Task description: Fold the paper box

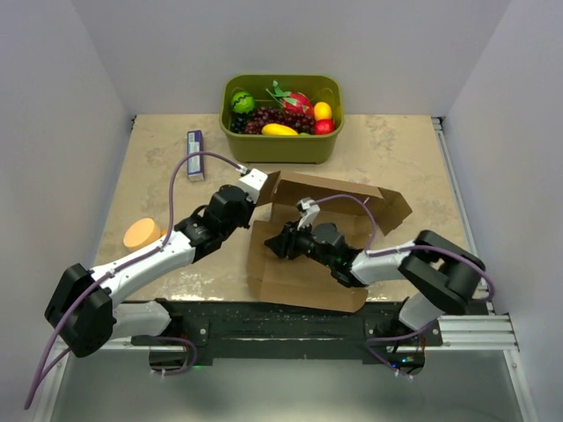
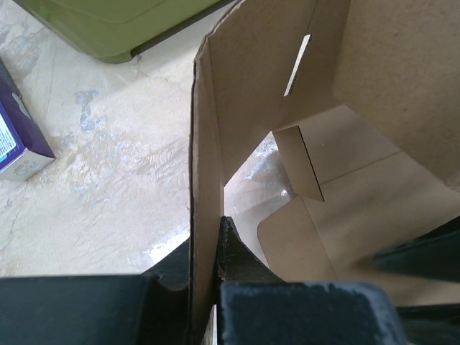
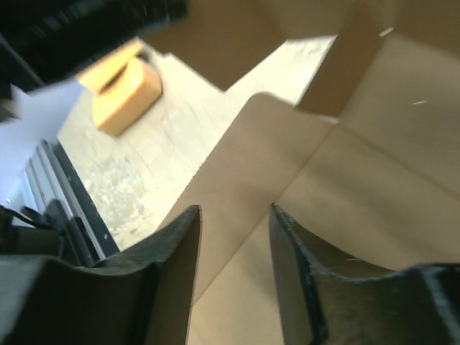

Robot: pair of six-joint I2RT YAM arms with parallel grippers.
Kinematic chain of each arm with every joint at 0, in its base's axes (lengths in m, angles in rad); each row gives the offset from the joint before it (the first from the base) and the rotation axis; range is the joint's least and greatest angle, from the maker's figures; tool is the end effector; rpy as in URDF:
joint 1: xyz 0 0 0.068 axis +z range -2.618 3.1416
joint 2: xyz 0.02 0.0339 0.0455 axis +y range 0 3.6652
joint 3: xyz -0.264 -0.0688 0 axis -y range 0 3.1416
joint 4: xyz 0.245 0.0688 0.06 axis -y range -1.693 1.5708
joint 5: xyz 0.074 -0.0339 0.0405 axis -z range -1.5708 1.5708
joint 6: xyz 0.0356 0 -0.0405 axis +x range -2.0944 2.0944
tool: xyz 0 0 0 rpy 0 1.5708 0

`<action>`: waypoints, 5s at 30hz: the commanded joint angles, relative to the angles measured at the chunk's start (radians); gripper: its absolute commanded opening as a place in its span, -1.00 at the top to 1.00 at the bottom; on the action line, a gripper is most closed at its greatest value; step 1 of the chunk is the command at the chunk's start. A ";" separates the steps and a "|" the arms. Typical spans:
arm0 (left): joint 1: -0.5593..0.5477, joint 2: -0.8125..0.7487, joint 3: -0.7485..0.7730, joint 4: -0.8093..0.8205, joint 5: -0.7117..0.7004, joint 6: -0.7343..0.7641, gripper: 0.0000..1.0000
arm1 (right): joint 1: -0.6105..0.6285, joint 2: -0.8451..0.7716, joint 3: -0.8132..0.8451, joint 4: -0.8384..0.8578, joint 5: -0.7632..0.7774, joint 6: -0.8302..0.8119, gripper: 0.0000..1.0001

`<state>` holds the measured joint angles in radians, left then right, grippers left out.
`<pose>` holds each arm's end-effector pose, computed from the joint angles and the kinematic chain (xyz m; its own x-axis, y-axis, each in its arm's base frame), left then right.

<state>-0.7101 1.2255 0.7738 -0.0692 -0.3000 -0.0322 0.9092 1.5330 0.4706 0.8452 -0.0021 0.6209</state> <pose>0.2123 -0.1687 0.2552 -0.3910 0.2956 -0.8717 0.4161 0.9015 0.1191 0.1773 0.2279 0.1689 -0.5674 0.2182 -0.7940 -0.5657 0.5973 0.5685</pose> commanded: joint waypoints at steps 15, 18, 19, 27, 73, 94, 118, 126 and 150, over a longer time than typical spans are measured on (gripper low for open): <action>-0.006 0.002 -0.025 0.092 0.096 -0.204 1.00 | 0.097 0.331 0.157 0.072 0.171 0.016 0.43; -0.008 0.008 -0.095 0.146 0.110 -0.254 1.00 | 0.097 0.335 0.158 0.069 0.171 0.017 0.44; -0.008 0.012 -0.109 0.152 0.102 -0.261 1.00 | 0.097 0.334 0.158 0.066 0.171 0.017 0.44; -0.017 0.043 -0.176 0.190 0.024 -0.279 1.00 | 0.099 0.290 0.155 0.043 0.183 0.002 0.41; -0.106 0.038 -0.192 0.181 -0.146 -0.318 1.00 | 0.108 -0.594 0.059 -0.543 0.721 0.803 -0.57; -0.124 0.035 -0.197 0.175 -0.160 -0.322 1.00 | 0.034 -0.421 0.192 -0.729 0.886 0.927 -0.61; -0.164 -0.081 -0.283 0.367 0.047 -0.345 0.55 | 0.033 -0.367 0.094 -0.762 0.872 0.967 0.80; -0.155 -0.216 -0.341 0.385 0.102 -0.278 -0.49 | 0.033 -0.363 0.094 -0.759 0.869 0.955 1.00; 0.244 -0.200 -0.291 0.393 0.352 -0.276 -0.67 | 0.031 -0.372 0.091 -0.724 0.861 0.909 1.00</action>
<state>-0.4709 0.9390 0.4160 0.2829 -0.0433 -0.3550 0.9413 1.1454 0.5880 0.2111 0.8165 1.6043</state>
